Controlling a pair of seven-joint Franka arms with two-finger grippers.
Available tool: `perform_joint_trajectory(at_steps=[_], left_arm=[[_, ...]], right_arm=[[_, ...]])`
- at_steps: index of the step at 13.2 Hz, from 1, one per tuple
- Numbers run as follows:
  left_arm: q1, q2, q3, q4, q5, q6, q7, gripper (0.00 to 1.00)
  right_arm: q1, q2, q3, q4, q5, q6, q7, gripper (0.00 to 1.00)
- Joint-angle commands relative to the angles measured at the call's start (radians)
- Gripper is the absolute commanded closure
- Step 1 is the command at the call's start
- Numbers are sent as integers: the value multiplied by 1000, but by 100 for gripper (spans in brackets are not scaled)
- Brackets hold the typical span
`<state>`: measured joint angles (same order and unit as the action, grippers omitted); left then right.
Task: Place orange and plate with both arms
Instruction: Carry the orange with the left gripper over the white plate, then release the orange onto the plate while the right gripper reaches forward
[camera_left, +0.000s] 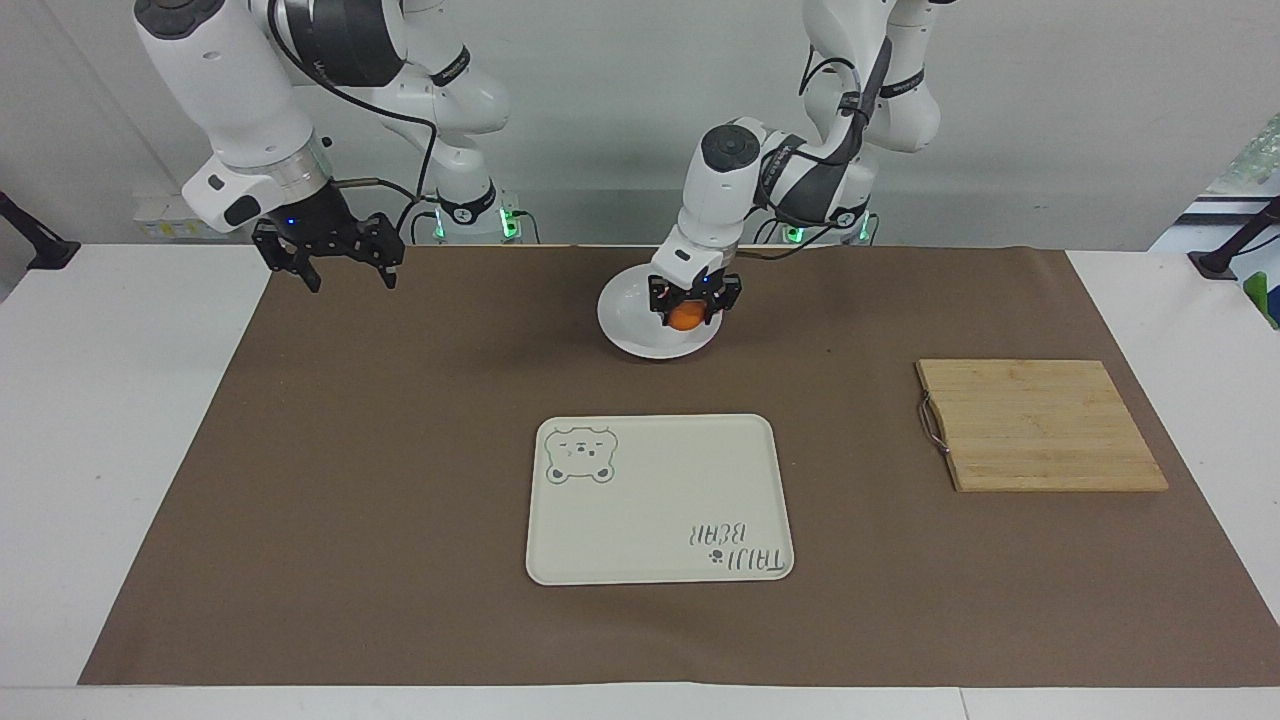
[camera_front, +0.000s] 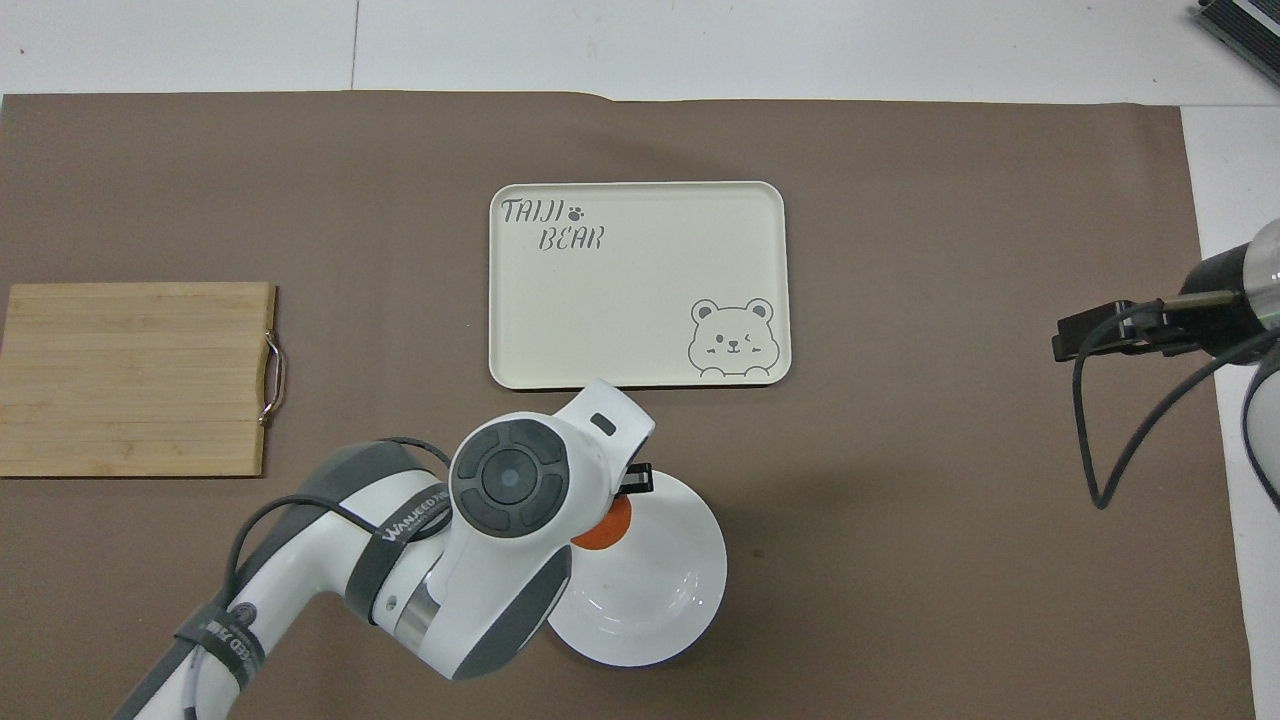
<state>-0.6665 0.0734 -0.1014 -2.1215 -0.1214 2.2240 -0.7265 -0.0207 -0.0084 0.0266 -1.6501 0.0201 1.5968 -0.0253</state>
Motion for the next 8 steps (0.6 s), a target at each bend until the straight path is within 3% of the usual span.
perform_joint_trajectory(at_steps=[1, 6, 7, 8], left_arm=[[-21, 6, 20, -54, -67, 68, -1, 100], [-21, 20, 20, -63, -136, 85, -8, 100], [-24, 20, 20, -64, -139, 83, -14, 93], [-24, 20, 20, -64, -139, 82, -14, 70]], right_arm=[[-4, -44, 10, -68, -5, 11, 15, 0], [5, -73, 19, -148, 37, 74, 13, 0], [10, -74, 21, -177, 52, 69, -10, 0], [10, -87, 19, -210, 91, 75, -22, 0]])
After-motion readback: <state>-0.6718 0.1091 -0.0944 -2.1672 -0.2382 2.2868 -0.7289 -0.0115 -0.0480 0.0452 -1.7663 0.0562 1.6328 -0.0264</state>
